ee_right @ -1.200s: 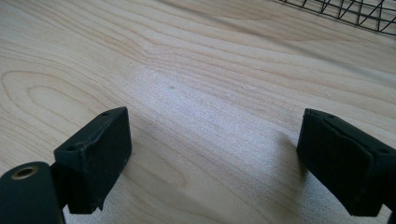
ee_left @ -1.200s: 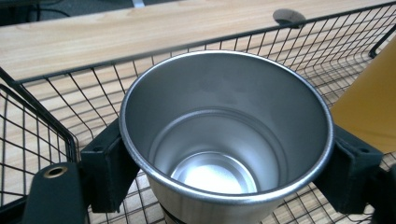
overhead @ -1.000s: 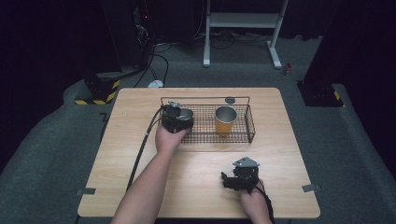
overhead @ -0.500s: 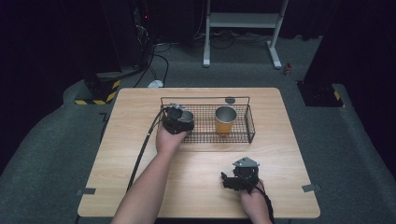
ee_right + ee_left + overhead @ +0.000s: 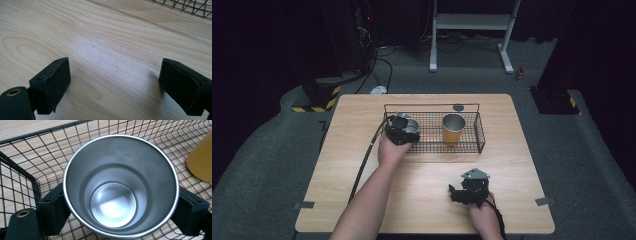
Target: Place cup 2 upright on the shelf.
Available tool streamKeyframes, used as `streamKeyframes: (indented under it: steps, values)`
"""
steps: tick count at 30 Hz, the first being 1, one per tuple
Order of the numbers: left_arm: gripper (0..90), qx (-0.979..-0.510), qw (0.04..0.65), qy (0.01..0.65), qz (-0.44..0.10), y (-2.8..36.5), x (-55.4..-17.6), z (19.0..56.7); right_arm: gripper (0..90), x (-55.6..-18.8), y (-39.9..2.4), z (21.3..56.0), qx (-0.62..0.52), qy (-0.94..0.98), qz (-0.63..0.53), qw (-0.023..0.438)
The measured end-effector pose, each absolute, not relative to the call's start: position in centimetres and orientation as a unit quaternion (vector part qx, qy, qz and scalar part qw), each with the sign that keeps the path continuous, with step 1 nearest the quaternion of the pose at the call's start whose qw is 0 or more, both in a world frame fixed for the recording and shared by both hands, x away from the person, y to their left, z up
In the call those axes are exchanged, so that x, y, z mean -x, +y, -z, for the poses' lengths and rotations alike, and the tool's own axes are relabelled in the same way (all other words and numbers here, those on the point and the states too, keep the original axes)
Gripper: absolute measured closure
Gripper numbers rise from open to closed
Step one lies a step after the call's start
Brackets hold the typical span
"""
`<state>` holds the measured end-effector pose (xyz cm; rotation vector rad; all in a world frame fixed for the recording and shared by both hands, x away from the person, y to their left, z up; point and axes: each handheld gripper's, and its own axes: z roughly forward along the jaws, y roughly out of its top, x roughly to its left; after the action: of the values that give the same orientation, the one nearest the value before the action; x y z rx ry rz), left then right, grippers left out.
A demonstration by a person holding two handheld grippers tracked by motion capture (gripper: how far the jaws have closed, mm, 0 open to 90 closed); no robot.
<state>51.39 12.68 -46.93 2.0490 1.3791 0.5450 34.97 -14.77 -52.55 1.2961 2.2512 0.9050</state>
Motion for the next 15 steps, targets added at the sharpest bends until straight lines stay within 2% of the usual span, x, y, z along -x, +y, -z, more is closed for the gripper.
streamKeyframes:
  steps: [7,12,15]
  values:
    - [11.5,-0.767,0.311,0.529,-0.19,12.81,-51.38,46.76,10.3,-34.99,-14.79,52.55,-0.461,0.803,-0.323,0.195]
    - [2.9,-0.767,0.314,0.526,-0.189,13.03,-51.3,46.6,10.3,-34.99,-14.79,52.56,-0.461,0.803,-0.323,0.195]
    - [0.7,-0.768,0.32,0.522,-0.187,13.19,-51.16,46.47,10.3,-34.99,-14.79,52.55,-0.461,0.804,-0.323,0.195]
